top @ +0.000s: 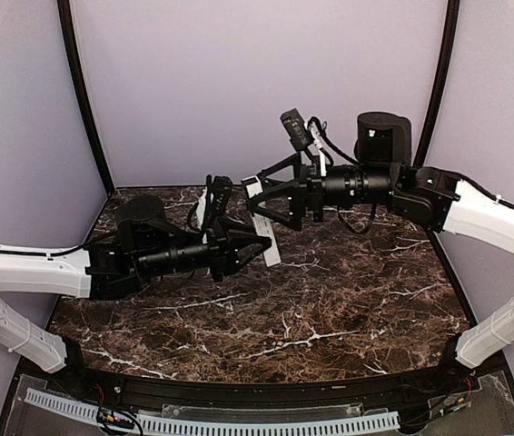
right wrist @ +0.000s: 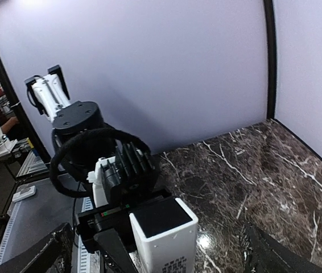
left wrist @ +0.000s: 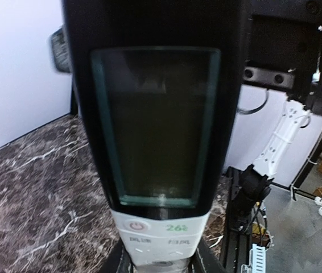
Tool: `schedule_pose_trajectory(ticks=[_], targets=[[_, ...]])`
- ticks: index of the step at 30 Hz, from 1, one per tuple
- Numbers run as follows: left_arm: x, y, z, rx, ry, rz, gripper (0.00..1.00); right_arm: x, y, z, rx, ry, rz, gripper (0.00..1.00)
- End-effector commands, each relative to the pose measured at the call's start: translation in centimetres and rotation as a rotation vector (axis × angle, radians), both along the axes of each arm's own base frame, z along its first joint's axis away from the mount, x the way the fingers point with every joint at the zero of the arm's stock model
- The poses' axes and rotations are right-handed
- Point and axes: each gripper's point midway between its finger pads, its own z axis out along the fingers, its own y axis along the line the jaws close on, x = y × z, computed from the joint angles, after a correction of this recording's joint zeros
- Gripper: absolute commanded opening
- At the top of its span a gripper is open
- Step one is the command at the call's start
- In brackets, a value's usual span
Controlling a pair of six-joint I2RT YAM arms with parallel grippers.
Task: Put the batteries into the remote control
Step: Pass from the right arm to the left, then place the remote control at the center of the board.
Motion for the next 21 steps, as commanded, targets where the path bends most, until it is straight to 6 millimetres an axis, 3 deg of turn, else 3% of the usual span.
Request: schedule_pose_trajectory(ticks=[1,2,3,4,5,7,14,21], targets=[[3.2,2.9,-4.5,0.296,0.111,0.244,0.00,4.4,-4.8,0.0,-0.060,0.072,-0.268,0.99],[4.0,3.0,-5.0,0.339,0.138,0.283,0.00,5.4,-6.0,-0.5,-0.080,0.091,-0.335,0.99],[4.4,4.5,-7.4,0.462,0.183,0.348,0.00,6.5,-7.3,-1.2,-0.110,0.106,-0.412,0.98],[5.1,4.5,-8.0,0.507,0.221,0.390,0.00,7.4,-8.6,-2.1,-0.148,0.119,-0.488,0.99],[5.3,6.2,-10.2,0.626,0.263,0.457,0.00,8.2,-9.8,-3.0,-0.187,0.130,-0.558,0.99],[5.9,7.2,-11.6,0.735,0.346,0.525,0.00,9.3,-11.7,-4.9,-0.270,0.153,-0.664,0.99],[5.5,8.6,-20.2,1.079,0.566,0.463,0.04,9.5,-13.6,-10.5,-0.485,0.258,-0.723,0.99],[6.3,9.6,-25.5,1.243,0.706,0.393,0.03,9.0,-13.9,-13.1,-0.570,0.306,-0.712,0.99]])
